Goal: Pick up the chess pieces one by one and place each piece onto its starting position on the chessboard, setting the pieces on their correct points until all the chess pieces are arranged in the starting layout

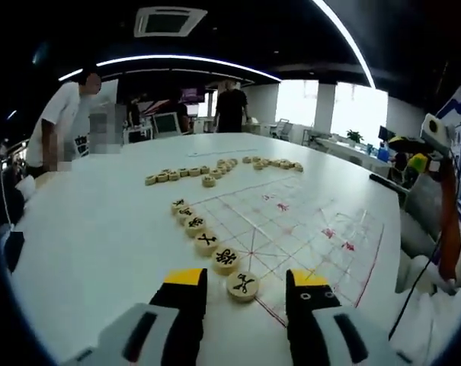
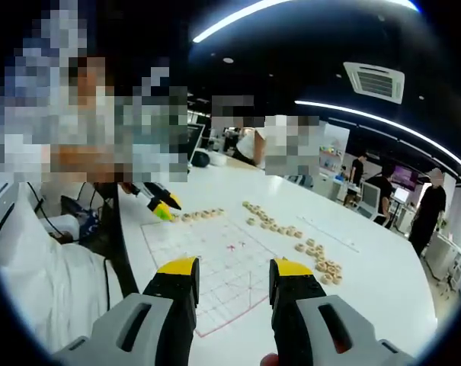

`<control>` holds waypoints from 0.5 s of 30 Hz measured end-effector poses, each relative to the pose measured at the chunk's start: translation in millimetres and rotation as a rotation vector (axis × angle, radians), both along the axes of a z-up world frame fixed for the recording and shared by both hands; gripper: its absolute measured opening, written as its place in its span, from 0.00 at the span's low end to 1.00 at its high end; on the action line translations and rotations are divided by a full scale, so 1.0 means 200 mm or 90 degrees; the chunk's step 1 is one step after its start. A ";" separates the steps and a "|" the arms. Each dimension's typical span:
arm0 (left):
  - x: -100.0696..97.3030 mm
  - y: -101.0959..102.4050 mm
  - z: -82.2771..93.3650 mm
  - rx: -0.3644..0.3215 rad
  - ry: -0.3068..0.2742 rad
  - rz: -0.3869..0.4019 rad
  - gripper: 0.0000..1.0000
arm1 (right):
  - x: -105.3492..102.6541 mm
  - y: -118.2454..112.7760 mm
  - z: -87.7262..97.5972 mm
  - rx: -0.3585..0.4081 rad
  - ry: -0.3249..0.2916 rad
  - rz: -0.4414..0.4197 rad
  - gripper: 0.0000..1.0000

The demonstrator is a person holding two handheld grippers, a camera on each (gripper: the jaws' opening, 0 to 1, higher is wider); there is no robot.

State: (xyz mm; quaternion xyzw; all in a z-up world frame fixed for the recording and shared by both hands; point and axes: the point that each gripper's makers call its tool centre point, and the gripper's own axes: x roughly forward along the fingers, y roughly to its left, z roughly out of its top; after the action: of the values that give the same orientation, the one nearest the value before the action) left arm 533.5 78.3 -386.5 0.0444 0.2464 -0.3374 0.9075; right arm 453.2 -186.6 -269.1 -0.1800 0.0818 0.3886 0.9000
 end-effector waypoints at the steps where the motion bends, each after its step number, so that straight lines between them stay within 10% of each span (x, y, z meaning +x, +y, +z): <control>1: 0.01 0.01 0.02 -0.002 -0.006 0.001 0.49 | 0.00 0.00 0.00 0.000 0.000 0.001 0.38; 15: 0.23 0.10 0.31 0.005 -0.098 0.036 0.54 | 0.00 -0.01 0.01 0.000 -0.002 0.001 0.38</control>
State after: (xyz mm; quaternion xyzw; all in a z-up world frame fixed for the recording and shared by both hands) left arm 580.0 97.8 -324.4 0.0667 0.1782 -0.3063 0.9327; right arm 452.3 -187.7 -267.9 -0.1807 0.0801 0.3886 0.9000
